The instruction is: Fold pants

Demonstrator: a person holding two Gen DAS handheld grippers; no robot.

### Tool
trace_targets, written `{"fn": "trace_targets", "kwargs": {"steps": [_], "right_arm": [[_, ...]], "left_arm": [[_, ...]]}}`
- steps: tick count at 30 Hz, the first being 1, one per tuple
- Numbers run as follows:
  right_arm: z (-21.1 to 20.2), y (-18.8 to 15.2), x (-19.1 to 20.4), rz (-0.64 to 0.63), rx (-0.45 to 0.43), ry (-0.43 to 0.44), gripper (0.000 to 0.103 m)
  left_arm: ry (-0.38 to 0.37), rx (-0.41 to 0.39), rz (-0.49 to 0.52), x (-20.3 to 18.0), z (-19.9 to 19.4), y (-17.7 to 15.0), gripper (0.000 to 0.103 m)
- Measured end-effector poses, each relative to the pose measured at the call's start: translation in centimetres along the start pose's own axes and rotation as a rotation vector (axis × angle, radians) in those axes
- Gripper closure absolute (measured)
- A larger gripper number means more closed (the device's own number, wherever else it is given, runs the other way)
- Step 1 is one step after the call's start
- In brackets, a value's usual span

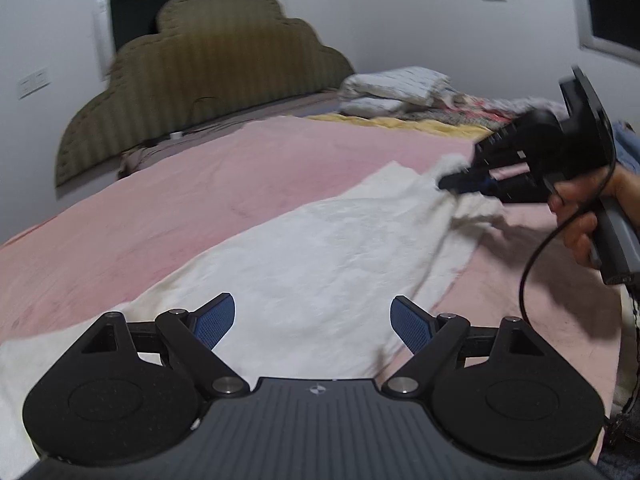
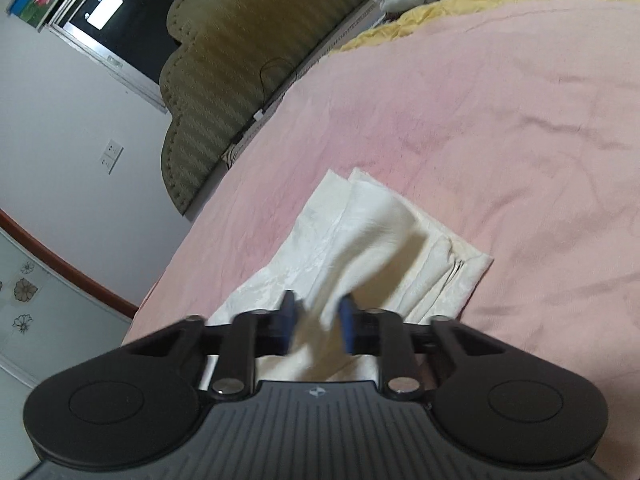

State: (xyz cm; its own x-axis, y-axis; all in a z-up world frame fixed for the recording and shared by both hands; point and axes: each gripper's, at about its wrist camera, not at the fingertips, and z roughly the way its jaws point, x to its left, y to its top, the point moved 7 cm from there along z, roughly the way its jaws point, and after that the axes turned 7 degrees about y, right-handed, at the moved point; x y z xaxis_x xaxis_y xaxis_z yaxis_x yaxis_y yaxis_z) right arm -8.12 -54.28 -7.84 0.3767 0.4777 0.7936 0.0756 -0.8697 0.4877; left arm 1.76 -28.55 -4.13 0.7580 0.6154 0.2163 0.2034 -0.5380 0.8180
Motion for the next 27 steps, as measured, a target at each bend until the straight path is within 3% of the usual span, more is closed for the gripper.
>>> {"fn": "trace_targets", "kwargs": {"steps": [8,10,12,14,16,18,21,23,27], "right_arm": [[-1.7,1.4,2.1,0.079,-0.039,0.141,0.098],[-1.8,1.8,2.5,0.101,-0.04,0.173,0.098],[-1.9,2.0,2.8,0.112,-0.04,0.196,0.098],[-1.9,2.1,2.9,0.115,-0.037,0.2,0.098],[-1.9,2.0,2.2,0.124,-0.033,0.17,0.097],[-1.4,1.8,0.9,0.131,-0.006,0.116,0.096],[-0.4,0.5,-2.0,0.239,0.065,0.057,0.079],[0.0,-0.4,-3.4,0.302,0.072,0.074,0.052],[0.3,-0.3,-3.9,0.299,0.012,0.119,0.051]], "left_arm": [[0.063,-0.038,0.236,-6.3,4.3,1.3,0.021],[0.095,-0.034,0.254,-6.8,5.4,1.5,0.029],[0.114,-0.006,0.218,-6.5,6.6,1.6,0.044],[0.078,0.045,0.132,-5.5,7.4,1.5,0.061],[0.008,0.084,0.017,-4.4,7.7,1.3,0.066],[-0.005,0.095,-0.014,-3.8,7.8,1.2,0.068],[-0.027,0.077,-0.024,-3.7,7.4,1.3,0.069],[-0.048,0.076,-0.043,-3.6,7.3,1.4,0.069],[-0.058,0.069,-0.026,-4.0,7.2,1.3,0.075]]}}
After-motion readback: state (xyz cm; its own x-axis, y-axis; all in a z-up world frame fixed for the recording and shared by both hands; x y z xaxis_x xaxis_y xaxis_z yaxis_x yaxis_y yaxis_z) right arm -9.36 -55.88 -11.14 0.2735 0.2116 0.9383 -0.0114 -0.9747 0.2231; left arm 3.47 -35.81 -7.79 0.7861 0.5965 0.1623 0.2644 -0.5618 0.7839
